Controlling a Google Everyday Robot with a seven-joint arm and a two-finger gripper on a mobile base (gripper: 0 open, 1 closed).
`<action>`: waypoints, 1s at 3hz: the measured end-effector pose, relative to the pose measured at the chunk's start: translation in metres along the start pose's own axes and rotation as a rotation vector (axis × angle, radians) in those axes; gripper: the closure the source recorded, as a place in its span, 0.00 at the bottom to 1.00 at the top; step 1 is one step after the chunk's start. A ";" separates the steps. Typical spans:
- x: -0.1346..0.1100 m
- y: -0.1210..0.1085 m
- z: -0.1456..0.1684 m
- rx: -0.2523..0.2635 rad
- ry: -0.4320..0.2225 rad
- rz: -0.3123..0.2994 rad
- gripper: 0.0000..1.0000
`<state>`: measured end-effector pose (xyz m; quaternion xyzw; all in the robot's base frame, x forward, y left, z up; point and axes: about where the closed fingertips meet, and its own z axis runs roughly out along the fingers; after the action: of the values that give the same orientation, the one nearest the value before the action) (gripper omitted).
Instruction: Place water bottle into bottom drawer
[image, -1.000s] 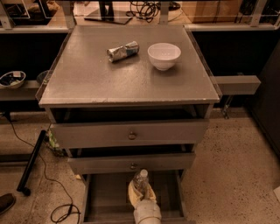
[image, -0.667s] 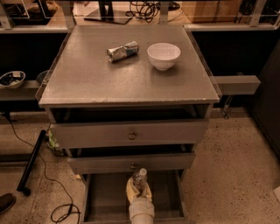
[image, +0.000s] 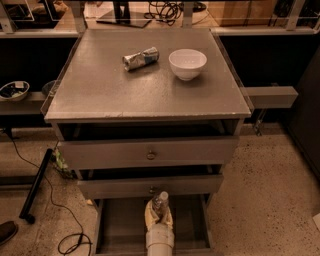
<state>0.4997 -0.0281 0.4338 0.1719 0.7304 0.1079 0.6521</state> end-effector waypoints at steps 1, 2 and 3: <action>0.008 0.002 -0.004 -0.008 0.001 -0.021 1.00; 0.027 -0.010 -0.006 0.012 -0.003 -0.080 1.00; 0.046 -0.027 -0.003 0.052 -0.023 -0.143 1.00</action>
Offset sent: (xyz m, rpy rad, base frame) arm -0.0096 -0.0137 -0.0501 -0.1798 0.0046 -0.0346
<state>0.4893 -0.0343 0.3820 0.1374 0.7361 0.0399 0.6616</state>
